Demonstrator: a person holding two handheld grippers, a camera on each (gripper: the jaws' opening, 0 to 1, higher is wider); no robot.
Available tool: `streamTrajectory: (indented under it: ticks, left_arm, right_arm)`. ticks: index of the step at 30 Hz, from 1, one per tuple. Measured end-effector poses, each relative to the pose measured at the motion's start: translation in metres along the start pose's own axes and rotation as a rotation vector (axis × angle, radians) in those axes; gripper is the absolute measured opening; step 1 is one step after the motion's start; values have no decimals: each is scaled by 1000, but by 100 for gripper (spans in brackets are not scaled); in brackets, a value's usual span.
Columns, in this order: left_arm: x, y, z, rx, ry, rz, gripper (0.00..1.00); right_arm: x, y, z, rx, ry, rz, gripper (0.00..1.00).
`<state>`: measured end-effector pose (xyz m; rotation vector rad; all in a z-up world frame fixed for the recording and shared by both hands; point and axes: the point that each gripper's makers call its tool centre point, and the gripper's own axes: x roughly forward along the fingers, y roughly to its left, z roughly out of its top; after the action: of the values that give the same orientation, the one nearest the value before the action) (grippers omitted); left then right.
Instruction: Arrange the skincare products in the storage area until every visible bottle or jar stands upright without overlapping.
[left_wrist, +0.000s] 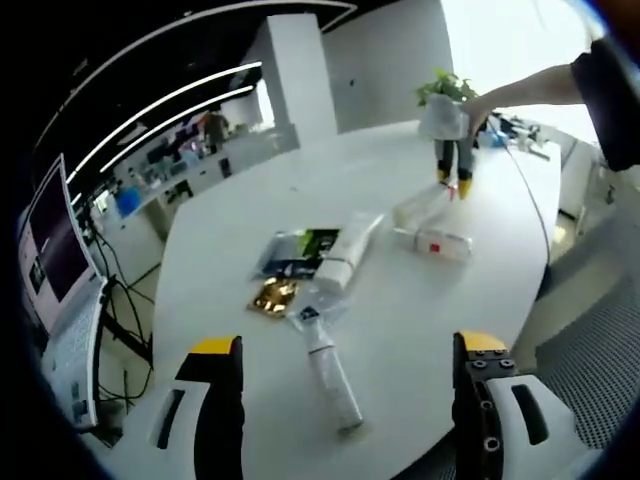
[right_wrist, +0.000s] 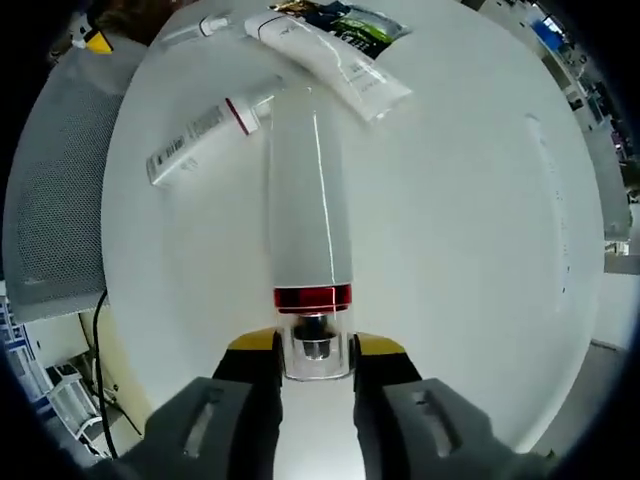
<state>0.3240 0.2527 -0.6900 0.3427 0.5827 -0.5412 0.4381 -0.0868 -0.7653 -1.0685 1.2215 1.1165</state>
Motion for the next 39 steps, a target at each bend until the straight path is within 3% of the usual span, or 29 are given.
streamTrajectory:
  ticks: [11,21,39]
  left_arm:
    - [7,-12,3,57,12,-28,77]
    - [13,-23,18,58,-21,-73,72]
    - [28,-43,40,95,-68,-140,67]
  right_arm:
    - [-20,13,6,5,-6,-42,25]
    - [-37,23,17,-49,-11,-81,25]
    - [-54,43,43,-149,21,-85,25]
